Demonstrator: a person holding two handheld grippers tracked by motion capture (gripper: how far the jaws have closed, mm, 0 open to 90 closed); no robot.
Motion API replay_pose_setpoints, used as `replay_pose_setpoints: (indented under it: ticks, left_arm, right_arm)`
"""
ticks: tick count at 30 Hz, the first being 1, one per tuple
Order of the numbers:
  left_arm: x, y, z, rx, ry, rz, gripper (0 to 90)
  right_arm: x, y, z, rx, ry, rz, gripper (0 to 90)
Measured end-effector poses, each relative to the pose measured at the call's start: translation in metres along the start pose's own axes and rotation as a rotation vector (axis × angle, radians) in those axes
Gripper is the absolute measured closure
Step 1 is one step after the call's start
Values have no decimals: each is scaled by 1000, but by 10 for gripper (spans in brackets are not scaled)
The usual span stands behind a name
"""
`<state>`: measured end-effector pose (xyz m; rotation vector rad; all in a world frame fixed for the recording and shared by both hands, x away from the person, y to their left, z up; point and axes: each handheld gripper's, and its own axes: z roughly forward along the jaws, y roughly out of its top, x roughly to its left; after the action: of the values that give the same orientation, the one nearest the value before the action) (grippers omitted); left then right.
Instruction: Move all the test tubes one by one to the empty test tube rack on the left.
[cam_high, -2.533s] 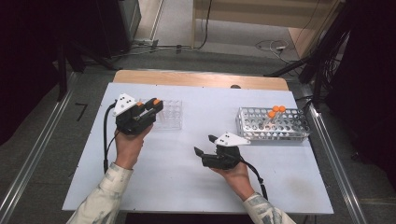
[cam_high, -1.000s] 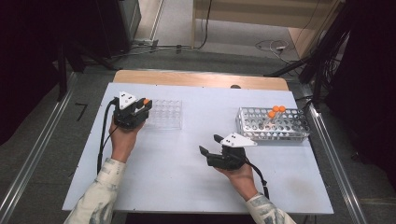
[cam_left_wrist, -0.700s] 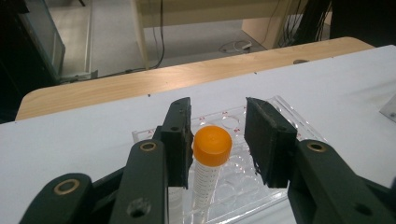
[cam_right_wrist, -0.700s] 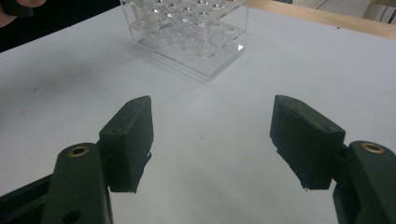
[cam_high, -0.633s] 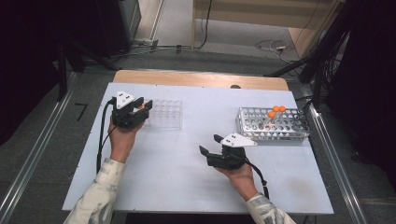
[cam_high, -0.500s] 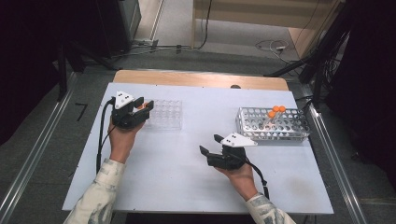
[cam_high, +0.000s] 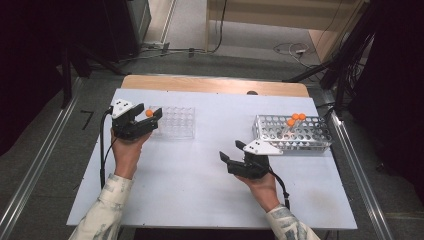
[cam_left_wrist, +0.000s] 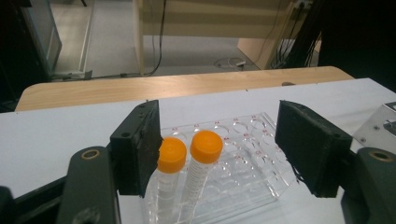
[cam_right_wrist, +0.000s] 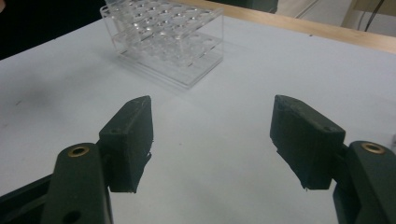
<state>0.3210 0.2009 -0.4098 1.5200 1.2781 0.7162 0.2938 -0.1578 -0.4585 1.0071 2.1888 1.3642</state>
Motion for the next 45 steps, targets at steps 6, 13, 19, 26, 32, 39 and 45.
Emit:
replay_pose_setpoints:
  ticks: [6,13,19,26,32,39,45]
  left_arm:
    - [-8,-5,-4,15,-3,7,309]
    - [-23,-9,-7,15,-15,41,309]
    - [-28,-9,-7,12,-40,56,309]
    - [-31,-9,-6,16,-55,61,310]
    - [-32,-8,-6,11,-57,59,311]
    - [-32,-8,-6,14,-62,61,311]
    - [-33,-9,-5,18,-64,62,311]
  right_arm:
    - [-8,1,-2,-3,-14,23,286]
    - [-8,2,-4,-11,-19,37,287]
    - [-19,6,-16,-45,-54,49,287]
    - [-47,6,-33,-69,-182,95,287]
    - [-71,9,-53,-101,-286,125,291]
    - [-92,6,-68,-115,-388,140,298]
    - [-100,3,-67,-117,-436,134,315]
